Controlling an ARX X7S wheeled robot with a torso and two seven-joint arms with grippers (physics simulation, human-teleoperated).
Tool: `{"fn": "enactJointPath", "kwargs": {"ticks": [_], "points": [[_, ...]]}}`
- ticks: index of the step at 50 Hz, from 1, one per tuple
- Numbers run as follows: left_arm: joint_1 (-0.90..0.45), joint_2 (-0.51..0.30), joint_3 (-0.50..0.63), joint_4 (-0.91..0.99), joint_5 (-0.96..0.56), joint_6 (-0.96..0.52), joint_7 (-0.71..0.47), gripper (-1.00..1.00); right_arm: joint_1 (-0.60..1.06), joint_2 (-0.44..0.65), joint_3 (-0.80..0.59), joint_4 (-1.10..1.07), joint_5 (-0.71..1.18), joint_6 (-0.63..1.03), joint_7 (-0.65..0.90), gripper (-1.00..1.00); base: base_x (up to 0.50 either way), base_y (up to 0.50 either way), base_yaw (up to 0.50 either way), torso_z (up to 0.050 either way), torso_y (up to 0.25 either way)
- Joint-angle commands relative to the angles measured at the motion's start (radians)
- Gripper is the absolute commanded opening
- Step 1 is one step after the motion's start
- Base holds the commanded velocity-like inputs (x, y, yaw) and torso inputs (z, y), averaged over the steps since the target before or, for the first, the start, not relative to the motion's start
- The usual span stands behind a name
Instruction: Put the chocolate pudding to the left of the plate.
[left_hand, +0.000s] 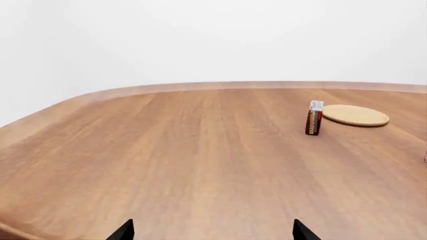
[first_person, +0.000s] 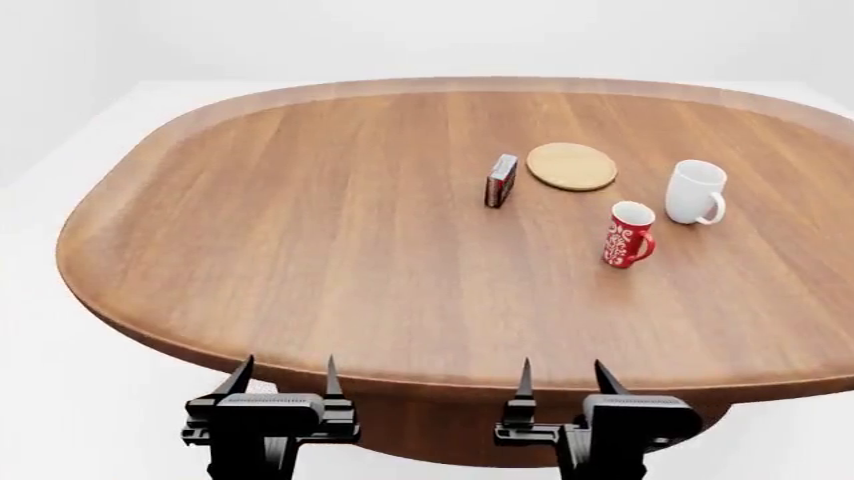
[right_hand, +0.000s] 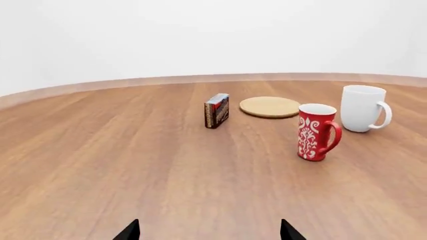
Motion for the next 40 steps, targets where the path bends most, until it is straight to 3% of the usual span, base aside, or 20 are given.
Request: {"fn": "enactJointPath", "kwargs": {"ticks": [1,5,40], "points": [[-0.002,-0.009,0.012,-0.003,-0.013,0.004,-0.01,1.0,0.005,0.008,-0.005,0.002,0.018,0.009,0.021,1.0,0.0,0.0,0.0,0.0,0.0],[-0.003,-0.013,0.016,-0.005,-0.017,0.006,-0.014,1.0,0.006,0.012,-0.01,0.003,0.02,0.01,0.025,1.0,0.15,0.0,0.0,0.0,0.0],[-0.006,-0.036,0.044,-0.001,-0.043,0.009,-0.042,1.0,0.01,0.038,-0.04,0.003,0.048,0.008,0.052,1.0,0.5,0.0,0.0,0.0,0.0]]}}
